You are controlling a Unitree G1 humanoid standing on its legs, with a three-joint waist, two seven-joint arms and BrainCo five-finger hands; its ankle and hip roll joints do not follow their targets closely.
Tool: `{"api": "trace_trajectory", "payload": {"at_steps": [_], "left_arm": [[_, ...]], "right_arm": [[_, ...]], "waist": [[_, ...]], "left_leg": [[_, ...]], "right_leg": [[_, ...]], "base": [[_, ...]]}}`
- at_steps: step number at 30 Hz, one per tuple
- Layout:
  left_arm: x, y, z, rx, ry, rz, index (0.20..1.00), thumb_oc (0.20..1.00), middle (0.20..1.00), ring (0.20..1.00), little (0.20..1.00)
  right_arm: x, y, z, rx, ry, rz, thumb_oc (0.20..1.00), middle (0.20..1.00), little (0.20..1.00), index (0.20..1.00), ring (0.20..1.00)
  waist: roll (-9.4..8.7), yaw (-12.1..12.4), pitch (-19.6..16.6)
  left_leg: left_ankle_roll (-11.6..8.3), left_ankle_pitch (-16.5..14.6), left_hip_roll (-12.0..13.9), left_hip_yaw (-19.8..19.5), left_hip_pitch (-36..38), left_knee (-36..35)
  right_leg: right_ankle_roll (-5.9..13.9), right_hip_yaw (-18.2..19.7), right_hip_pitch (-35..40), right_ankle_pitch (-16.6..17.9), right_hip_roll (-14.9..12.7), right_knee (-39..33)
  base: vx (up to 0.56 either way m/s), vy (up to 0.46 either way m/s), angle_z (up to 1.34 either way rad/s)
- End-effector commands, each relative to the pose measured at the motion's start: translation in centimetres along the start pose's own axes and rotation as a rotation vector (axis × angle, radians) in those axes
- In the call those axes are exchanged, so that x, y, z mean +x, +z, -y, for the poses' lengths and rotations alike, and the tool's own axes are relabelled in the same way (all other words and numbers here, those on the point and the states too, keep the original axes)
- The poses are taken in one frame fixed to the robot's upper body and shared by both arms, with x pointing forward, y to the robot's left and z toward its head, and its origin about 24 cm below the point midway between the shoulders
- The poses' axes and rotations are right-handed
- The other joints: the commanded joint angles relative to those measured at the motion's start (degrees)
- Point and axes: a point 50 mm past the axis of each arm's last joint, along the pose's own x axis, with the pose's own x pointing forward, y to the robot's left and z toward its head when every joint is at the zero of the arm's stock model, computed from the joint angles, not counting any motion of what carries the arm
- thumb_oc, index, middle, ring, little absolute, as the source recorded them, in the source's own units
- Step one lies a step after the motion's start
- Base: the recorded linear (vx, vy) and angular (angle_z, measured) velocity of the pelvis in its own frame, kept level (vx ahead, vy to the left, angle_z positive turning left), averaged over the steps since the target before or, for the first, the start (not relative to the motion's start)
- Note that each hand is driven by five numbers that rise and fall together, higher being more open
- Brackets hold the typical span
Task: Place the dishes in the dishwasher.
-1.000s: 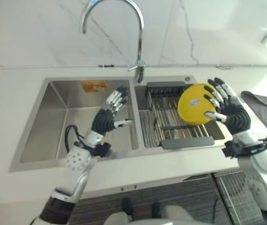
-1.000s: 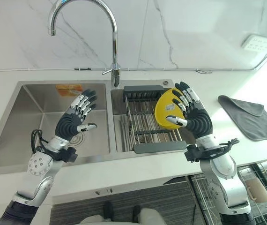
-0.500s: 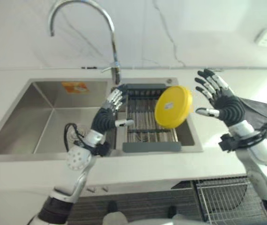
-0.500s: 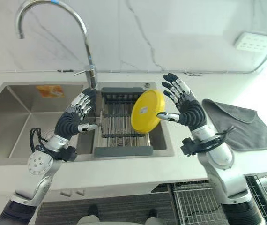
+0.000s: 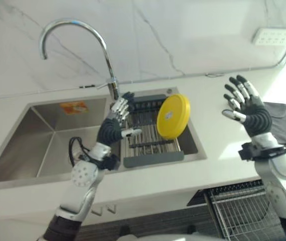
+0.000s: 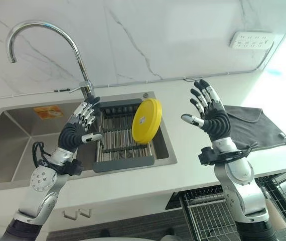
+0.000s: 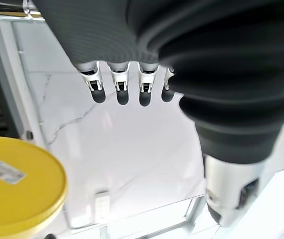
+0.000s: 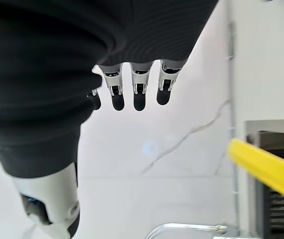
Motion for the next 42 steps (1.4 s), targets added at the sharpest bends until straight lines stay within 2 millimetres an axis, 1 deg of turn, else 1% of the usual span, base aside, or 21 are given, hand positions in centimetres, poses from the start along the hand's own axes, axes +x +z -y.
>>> {"api": "trace_trajectory", "payload": {"at_steps": [1,2,6,13,17,21,23,33,35,42], "left_arm": [[0.9,2.5,-1.4,0.023,0.045,0.153,1.000,1.000,1.000,1.000,1.000],[1.2,2.4,-1.3,0.024,0.043,0.155,1.000,1.000,1.000,1.000,1.000],[1.5,2.2,-1.1,0.023,0.037,0.152,1.000,1.000,1.000,1.000,1.000],[1.6,1.9,-1.3,0.015,0.047,0.133,1.000,1.000,1.000,1.000,1.000],[1.7,1.8,-1.2,0.018,0.037,0.128,1.000,1.000,1.000,1.000,1.000],[1.8,1.6,-1.3,0.013,0.029,0.117,1.000,1.000,1.000,1.000,1.000],[1.9,1.6,-1.3,0.021,0.019,0.110,1.000,1.000,1.000,1.000,1.000],[2.2,1.5,-1.2,0.021,0.009,0.103,1.000,1.000,1.000,1.000,1.000],[2.3,1.5,-1.3,0.004,0.016,0.100,1.000,1.000,1.000,1.000,1.000],[2.6,1.5,-1.3,0.014,0.016,0.096,1.000,1.000,1.000,1.000,1.000]], "right_arm": [[1.3,1.1,-0.5,0.098,-0.014,0.077,1.000,1.000,1.000,1.000,1.000],[1.8,0.3,-0.5,0.186,-0.028,0.053,1.000,1.000,1.000,1.000,1.000],[2.4,-0.2,-0.4,0.231,-0.076,0.056,1.000,1.000,1.000,1.000,1.000],[3.0,-1.0,0.1,0.236,-0.113,0.025,1.000,1.000,1.000,1.000,1.000],[3.5,-1.7,0.4,0.243,-0.133,-0.004,1.000,1.000,1.000,1.000,1.000],[3.7,-3.1,0.8,0.276,-0.167,-0.060,1.000,1.000,1.000,1.000,1.000],[3.8,-4.0,1.3,0.289,-0.198,-0.096,1.000,1.000,1.000,1.000,1.000],[4.3,-5.8,1.7,0.356,-0.229,-0.199,1.000,1.000,1.000,1.000,1.000],[4.3,-6.4,1.8,0.375,-0.235,-0.240,1.000,1.000,1.000,1.000,1.000],[5.0,-6.7,1.9,0.391,-0.236,-0.279,1.000,1.000,1.000,1.000,1.000]], "waist": [[-2.05,1.50,-0.48],[-2.15,2.03,-0.60],[-2.24,2.80,-0.88],[-2.26,3.72,-1.41],[-2.38,4.38,-1.50],[-2.34,4.97,-1.89],[-2.33,5.27,-2.00],[-2.30,5.97,-2.14],[-2.31,6.26,-2.21],[-2.36,6.75,-2.12]], "left_leg": [[-0.75,-5.15,0.14,1.52,4.07,0.33],[-0.82,-5.20,0.15,1.32,4.11,0.33],[-0.74,-5.46,0.01,0.90,4.17,0.33],[-0.62,-5.61,-0.18,0.44,4.13,0.33],[-0.58,-5.68,-0.26,0.16,4.15,0.33],[-0.58,-5.61,-0.26,-0.14,4.12,0.33],[-0.56,-5.58,-0.28,-0.28,4.11,0.33],[-0.69,-5.54,-0.26,-0.68,4.12,0.33],[-0.76,-5.52,-0.29,-0.82,4.06,0.33],[-0.84,-5.49,-0.38,-0.99,4.03,0.33]], "right_leg": [[2.63,-1.43,0.20,-0.87,-4.26,0.04],[2.69,-1.92,0.43,-0.87,-4.45,0.04],[2.66,-2.50,0.80,-1.04,-4.60,0.04],[2.60,-3.22,1.24,-1.27,-4.73,0.04],[2.54,-3.82,1.60,-1.41,-4.80,0.04],[2.42,-4.25,1.95,-1.60,-4.80,0.04],[2.37,-4.67,2.17,-1.67,-4.82,0.04],[2.18,-5.31,2.65,-1.97,-4.74,0.04],[2.19,-5.63,2.75,-2.03,-4.79,0.04],[2.12,-6.01,3.00,-2.16,-4.78,0.04]], "base": [[-0.03,-0.012,0.05],[-0.03,-0.011,0.04],[0.00,-0.001,0.04],[0.00,0.012,0.06],[0.00,0.001,0.02],[0.00,0.003,0.05],[0.00,0.002,0.02],[0.00,-0.001,0.02],[0.00,0.003,0.04],[-0.01,0.002,0.04]]}}
